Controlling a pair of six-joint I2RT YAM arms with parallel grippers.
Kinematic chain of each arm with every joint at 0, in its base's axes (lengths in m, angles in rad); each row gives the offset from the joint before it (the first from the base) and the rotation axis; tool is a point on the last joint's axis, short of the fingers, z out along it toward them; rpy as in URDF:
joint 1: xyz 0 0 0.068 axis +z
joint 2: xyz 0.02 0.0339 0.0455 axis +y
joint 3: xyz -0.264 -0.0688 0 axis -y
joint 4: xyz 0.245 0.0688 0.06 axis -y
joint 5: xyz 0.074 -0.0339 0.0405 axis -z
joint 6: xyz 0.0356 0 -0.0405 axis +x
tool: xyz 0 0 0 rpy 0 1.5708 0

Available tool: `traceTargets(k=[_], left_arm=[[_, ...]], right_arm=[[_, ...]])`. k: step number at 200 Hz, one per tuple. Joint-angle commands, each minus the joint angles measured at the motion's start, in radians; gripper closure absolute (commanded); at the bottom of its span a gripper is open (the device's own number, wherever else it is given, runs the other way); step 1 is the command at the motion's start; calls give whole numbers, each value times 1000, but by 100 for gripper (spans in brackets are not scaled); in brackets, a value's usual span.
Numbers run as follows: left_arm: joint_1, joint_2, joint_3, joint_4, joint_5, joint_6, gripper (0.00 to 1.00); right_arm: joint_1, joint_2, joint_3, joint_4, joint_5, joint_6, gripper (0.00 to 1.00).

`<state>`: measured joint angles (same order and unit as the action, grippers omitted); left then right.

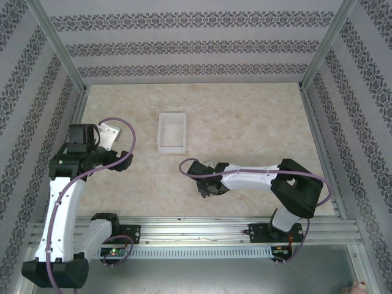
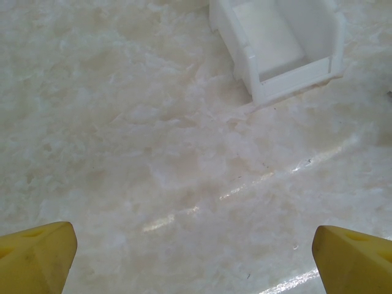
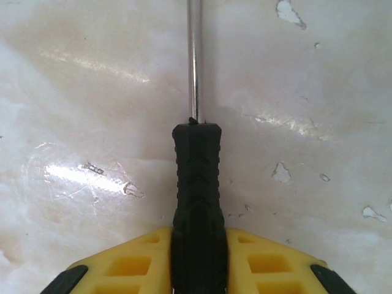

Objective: Put the screwdriver in the bin

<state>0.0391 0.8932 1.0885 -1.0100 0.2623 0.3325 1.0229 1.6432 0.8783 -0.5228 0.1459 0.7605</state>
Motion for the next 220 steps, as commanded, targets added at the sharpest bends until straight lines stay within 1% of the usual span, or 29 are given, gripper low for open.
traceTargets(k=[1,51,117,153,220], left_arm=[[-7,-2,31,-9,19,-15,1],[-7,-7,30,-10,17,-10,1],[-8,-11,-2,8,5,10,1],[-7,-11,-24,24,20,4,1],[-7,20,-28,45,18,-6,1]], right_arm=[[-14,16,-27,-20,21,-16,80],[-20,-51,-15,-17,20,-33,81],[-56,-180,-16,-25,-5,-50,81],[-70,-233,-20,-37,-3,-53,80],[-78,-322,-36,-61,4,-59,80]])
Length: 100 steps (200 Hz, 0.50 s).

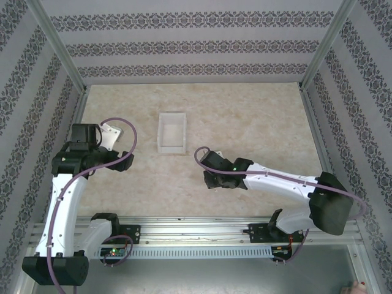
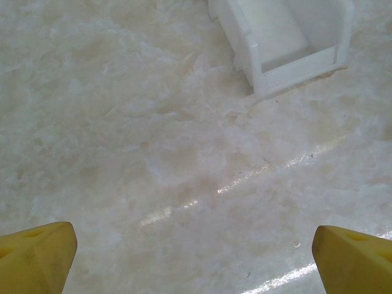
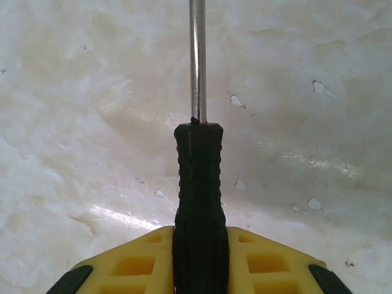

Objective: Put the screwdriver in the bin

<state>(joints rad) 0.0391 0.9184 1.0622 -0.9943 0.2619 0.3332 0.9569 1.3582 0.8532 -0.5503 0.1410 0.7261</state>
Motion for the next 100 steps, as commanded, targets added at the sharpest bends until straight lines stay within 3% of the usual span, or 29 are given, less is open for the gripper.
traceTargets(k=[1,100], left_arm=[[-7,-4,-3,29,19,-6,1],[-8,-22,-18,19,11,2,1]], right_arm=[[-12,-38,-11,-34,10,-25,80],[-15,-104,28,-85,16,-65,79]])
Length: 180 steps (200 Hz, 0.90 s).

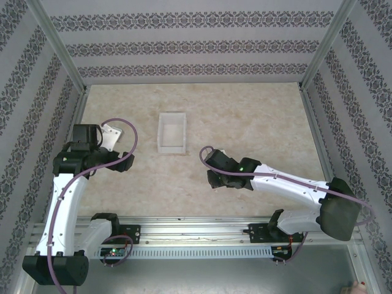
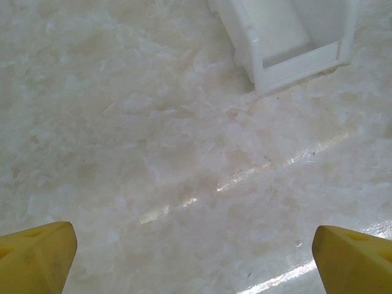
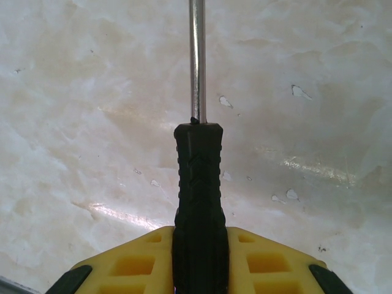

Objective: Put the screwdriver in the bin

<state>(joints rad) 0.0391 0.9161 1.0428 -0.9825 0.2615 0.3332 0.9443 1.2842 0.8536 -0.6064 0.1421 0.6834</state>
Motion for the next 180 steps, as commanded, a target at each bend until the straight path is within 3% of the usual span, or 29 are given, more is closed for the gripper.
traceTargets(k=[1,44,110,180], left_arm=[[-8,-20,2,7,12,3,1],[-8,-7,53,-27,77,-40,1],[-7,-32,66,-14,62,-40,1],[-8,-92,75,-14,20,-39,1]], right_arm=[[-2,-31,28,-29,15,-22,79],[-4,-21,90,-62,33,-57,79],[-11,49,217,-66,17,-82,79],[-54,266,477,-21,-60,-126,78]])
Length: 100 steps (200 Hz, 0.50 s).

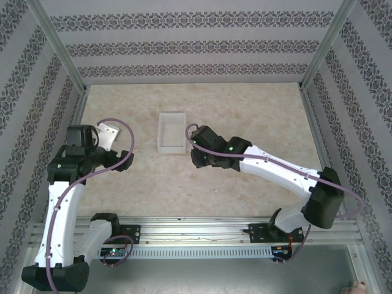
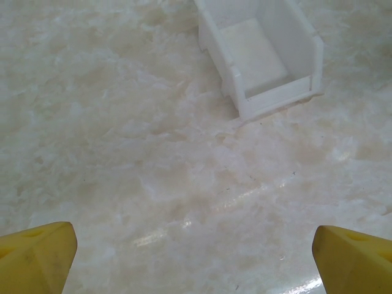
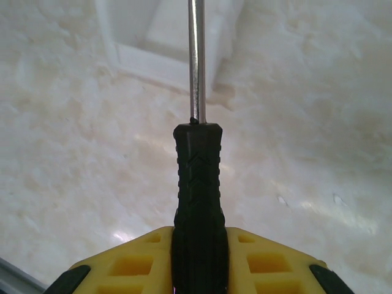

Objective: Put the screwdriver in the bin

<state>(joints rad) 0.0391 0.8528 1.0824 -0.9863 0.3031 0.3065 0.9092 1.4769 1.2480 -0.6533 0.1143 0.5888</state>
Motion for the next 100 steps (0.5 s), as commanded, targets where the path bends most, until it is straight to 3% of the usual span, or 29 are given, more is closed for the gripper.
traceTargets(k=[1,100], left_arm=[[-7,-30,36,-10,-23,-11,1],[-8,-100,49,-48,-36,19,1]], right_arm=[[-21,78,87,27,-33,-31,78],[-51,456,429,57,-56,-12,78]])
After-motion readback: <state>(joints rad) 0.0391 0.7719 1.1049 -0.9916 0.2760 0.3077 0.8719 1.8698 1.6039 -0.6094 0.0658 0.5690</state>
